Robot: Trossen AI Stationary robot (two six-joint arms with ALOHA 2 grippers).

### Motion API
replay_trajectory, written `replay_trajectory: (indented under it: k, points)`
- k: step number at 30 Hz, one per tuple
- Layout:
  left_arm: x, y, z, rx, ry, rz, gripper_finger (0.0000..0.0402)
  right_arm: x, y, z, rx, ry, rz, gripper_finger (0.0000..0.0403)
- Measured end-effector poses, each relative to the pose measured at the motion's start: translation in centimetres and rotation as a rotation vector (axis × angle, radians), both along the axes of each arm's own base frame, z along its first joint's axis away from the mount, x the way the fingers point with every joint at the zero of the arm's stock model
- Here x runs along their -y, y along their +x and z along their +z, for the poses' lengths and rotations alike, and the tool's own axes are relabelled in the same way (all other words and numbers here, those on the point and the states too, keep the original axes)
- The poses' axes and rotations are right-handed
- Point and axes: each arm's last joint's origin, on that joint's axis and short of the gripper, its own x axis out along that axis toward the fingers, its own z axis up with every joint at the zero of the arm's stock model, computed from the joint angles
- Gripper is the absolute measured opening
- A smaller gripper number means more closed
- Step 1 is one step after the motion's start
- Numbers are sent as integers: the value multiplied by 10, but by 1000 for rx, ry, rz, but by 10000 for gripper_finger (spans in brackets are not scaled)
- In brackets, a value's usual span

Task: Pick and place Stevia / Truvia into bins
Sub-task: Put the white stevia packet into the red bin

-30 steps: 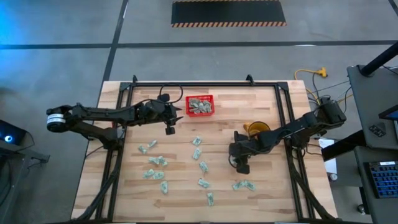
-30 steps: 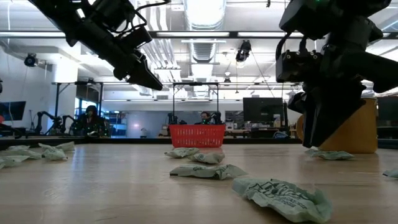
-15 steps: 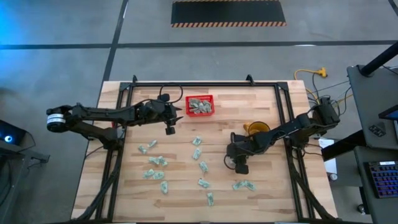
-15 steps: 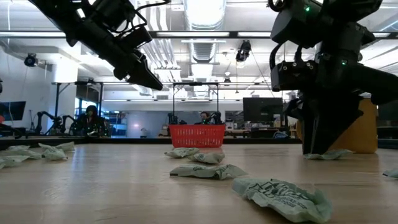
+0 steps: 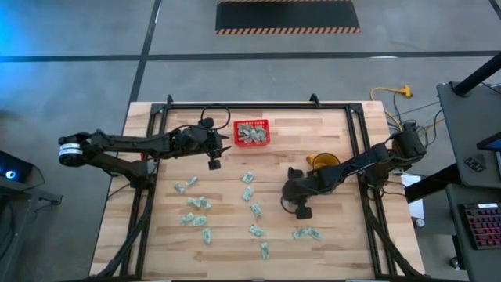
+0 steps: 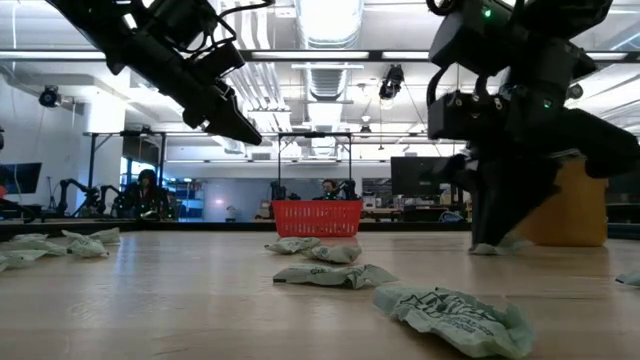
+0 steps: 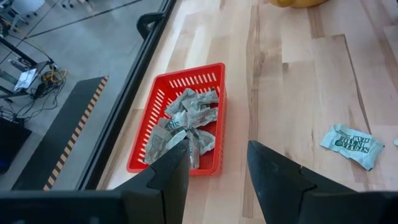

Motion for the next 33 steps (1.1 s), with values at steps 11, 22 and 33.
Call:
replay_trajectory:
  k: [11,22,33]
  points:
    - [0,0,0,1,-1,0,146,3,25,17,333,-214,190,9]
    - [1,-2,-5,-18,-90,43,146,65,47,37,552,-448,31,9]
    - [12,-10,-21,-72,-270,124,146,157,44,56,770,-377,-151,9]
